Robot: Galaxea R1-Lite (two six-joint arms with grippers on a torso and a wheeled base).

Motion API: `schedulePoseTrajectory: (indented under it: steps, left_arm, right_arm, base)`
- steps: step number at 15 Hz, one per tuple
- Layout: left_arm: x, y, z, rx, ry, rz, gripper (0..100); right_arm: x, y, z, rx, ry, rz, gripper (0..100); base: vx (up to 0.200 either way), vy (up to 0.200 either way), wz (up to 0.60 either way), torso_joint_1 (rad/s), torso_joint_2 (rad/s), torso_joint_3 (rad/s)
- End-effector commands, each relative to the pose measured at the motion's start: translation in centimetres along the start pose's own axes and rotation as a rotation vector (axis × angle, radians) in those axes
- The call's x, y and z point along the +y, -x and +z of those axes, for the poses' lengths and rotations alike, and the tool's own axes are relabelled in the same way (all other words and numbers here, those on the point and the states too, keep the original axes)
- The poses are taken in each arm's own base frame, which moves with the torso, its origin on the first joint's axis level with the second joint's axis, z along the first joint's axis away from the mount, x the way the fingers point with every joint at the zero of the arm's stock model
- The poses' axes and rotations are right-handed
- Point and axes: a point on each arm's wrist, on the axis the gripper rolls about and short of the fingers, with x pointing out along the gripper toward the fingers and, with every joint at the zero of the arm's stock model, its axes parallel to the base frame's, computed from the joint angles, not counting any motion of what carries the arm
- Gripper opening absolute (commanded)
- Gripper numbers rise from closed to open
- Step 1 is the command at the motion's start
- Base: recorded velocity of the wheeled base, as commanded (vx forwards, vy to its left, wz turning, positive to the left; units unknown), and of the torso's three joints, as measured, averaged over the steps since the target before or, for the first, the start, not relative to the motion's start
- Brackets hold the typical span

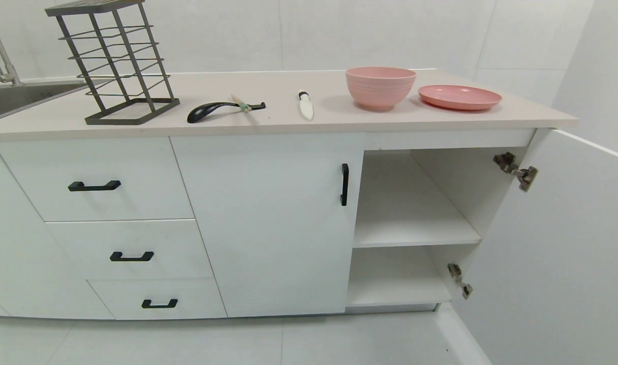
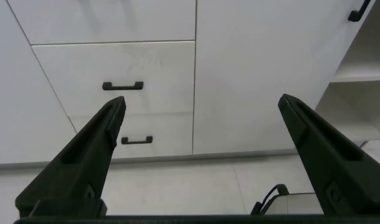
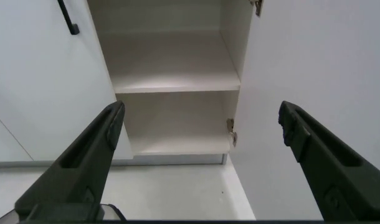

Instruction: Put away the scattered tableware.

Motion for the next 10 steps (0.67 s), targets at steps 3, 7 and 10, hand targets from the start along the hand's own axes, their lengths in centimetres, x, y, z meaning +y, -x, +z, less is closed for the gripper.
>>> schedulePoseTrajectory:
  steps: [3, 7, 10]
  left_arm:
    - [0.01, -0.01, 0.02, 0.001, 0.012, 0.005, 100]
    - [0.01, -0.01, 0.02, 0.001, 0.008, 0.006, 100]
    - [0.01, -0.01, 0.00, 0.002, 0.006, 0.005, 100]
  right_arm:
    - [0.00, -0.02, 0.02, 0.002, -0.001, 0.000, 100]
    - [0.00, -0.02, 0.02, 0.002, 0.000, 0.000, 100]
    - [0.00, -0.02, 0.02, 0.002, -0.001, 0.000, 100]
  base:
    - [0.000, -0.200, 0.00, 0.002, 0.00, -0.001]
    - [0.000, -0.050, 0.00, 0.001, 0.00, -0.001]
    - [0.067, 0.000, 0.00, 0.001, 0.00, 0.001]
